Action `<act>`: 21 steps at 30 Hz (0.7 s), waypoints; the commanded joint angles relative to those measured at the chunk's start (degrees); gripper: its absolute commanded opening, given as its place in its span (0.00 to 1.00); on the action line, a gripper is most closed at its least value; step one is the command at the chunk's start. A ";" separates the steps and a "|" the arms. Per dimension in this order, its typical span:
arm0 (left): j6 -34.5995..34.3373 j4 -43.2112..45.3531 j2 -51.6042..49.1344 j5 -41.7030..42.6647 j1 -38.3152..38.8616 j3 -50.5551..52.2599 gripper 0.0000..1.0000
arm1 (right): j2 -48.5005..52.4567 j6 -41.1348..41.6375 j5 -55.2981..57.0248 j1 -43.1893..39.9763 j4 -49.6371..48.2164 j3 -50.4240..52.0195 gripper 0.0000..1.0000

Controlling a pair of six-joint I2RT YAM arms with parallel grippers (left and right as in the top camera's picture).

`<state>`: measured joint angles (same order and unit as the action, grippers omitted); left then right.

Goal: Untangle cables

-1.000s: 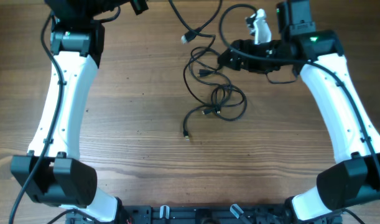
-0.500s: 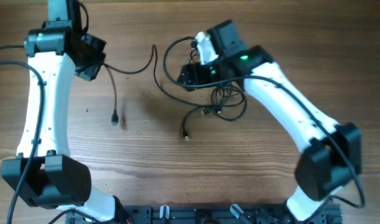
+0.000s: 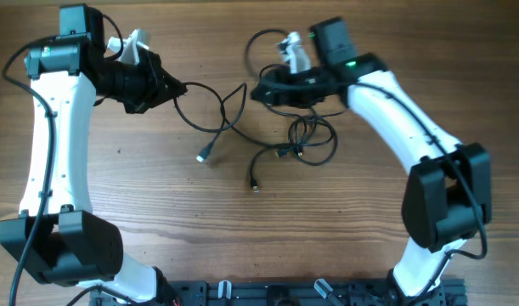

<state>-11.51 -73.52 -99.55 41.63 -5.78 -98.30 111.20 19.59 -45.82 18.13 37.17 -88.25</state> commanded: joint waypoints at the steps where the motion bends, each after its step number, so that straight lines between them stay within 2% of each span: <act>1: 11.30 0.11 -0.33 3.10 -0.15 -0.17 0.04 | 0.13 4.22 -11.37 -2.99 0.35 0.09 0.74; 4: 15.50 0.20 -0.33 3.08 0.83 -0.17 0.04 | 0.13 12.28 -13.62 -1.44 -1.62 0.09 0.78; 8: 15.80 1.16 -0.37 -1.92 3.89 -0.17 0.04 | 0.13 22.36 -12.20 2.21 -5.99 0.09 0.80; 10: 15.80 1.29 -0.37 -3.82 5.03 -0.17 0.04 | 0.15 24.33 -10.80 3.19 -6.67 0.09 0.80; 12: 15.76 2.08 -0.37 -3.80 5.55 -0.17 0.04 | 0.15 24.37 -8.13 4.72 -5.70 0.11 0.74; 15: 15.56 2.56 -0.37 -3.80 5.57 -0.17 0.04 | 0.96 24.44 0.35 6.71 -1.90 0.11 0.61; 17: 15.56 2.56 -0.37 -3.80 5.57 -0.17 0.04 | 2.43 24.28 4.13 6.82 -1.73 0.15 0.43; 19: 15.56 2.58 -0.37 -3.80 5.57 -0.17 0.04 | 3.39 22.14 7.15 6.82 -1.40 0.15 0.10; 20: 15.58 2.60 -0.37 -3.80 5.57 -0.17 0.04 | 3.39 20.74 8.33 6.82 -0.66 0.15 0.05; 21: 15.56 2.60 -0.37 -3.80 5.57 -0.17 0.04 | 3.10 18.40 10.71 6.82 1.05 0.13 0.04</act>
<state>2.81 -71.11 -99.55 37.95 -0.36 -98.30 113.75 42.63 -41.54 25.04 36.42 -88.20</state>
